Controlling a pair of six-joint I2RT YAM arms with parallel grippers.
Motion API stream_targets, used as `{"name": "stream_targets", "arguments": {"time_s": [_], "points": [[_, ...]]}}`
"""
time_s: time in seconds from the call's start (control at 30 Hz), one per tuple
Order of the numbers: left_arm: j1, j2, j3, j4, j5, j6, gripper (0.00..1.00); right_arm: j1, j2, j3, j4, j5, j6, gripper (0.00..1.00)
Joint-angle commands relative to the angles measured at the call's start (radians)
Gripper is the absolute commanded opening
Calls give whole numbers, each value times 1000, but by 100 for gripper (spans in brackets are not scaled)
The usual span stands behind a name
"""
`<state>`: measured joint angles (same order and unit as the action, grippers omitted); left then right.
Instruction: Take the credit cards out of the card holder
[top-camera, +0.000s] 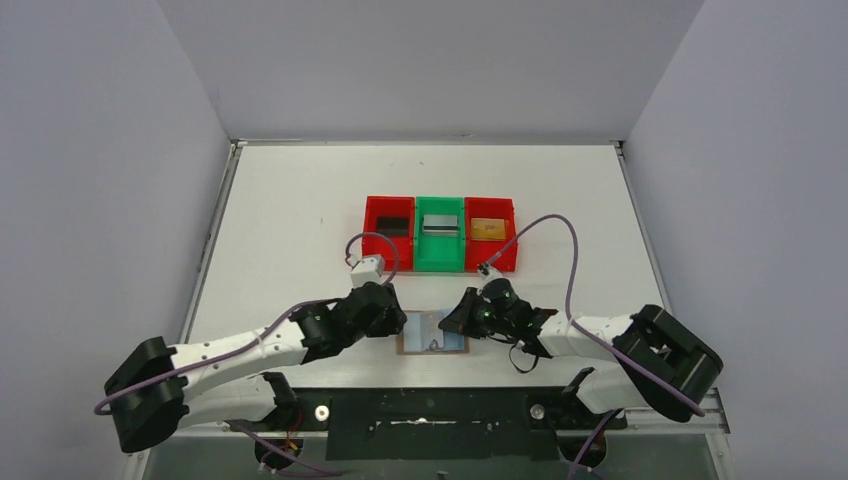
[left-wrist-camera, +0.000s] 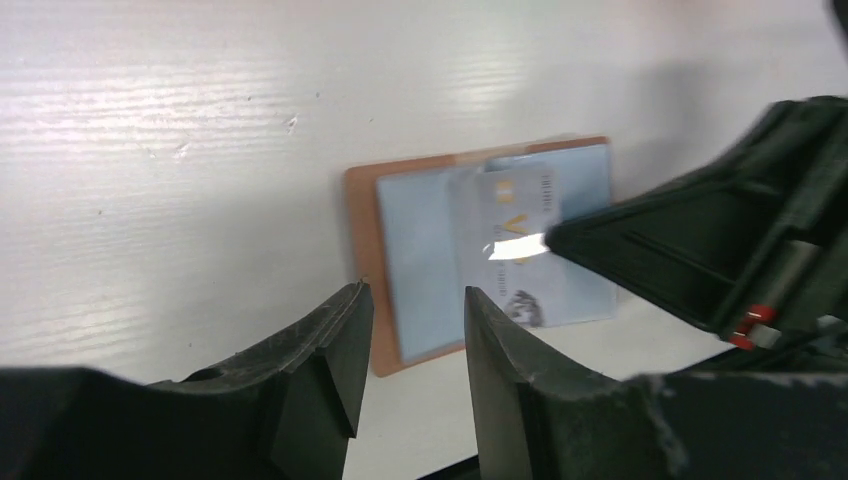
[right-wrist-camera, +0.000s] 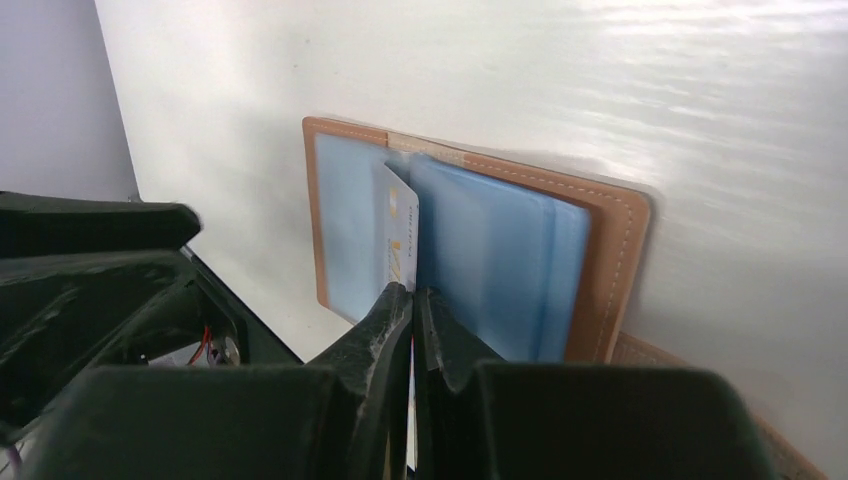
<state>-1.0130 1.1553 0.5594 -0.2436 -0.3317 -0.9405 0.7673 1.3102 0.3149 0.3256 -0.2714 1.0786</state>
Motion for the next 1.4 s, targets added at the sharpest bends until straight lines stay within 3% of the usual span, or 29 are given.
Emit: {"name": "stream_targets", "arguments": {"time_s": [0.0,0.2,0.33,0.43,0.73,0.93,1.1,1.23,1.37], "points": [[-3,-160,2,-32,-44,17,40,9,57,73,34,-21,-80,0],[15,-218,-94,159,103,31,46,31,133,131,43,-32,-71,0],[24,-124,-123,330,218,34,45,31,154,110,80,-10,-32,0],[27,-24,-95,367,232,42,39,30,157,96,111,-7,-13,0],[36,93,-94,306,181,9,20,30,162,72,178,-20,29,1],[36,113,-158,293,155,-17,10,35,187,76,220,-48,46,10],[36,91,-176,263,135,-25,7,62,227,84,279,-58,64,18],[36,49,-175,221,116,-30,5,74,232,84,281,-38,69,12],[37,28,-176,200,105,-24,5,75,217,67,301,-26,83,16]]}}
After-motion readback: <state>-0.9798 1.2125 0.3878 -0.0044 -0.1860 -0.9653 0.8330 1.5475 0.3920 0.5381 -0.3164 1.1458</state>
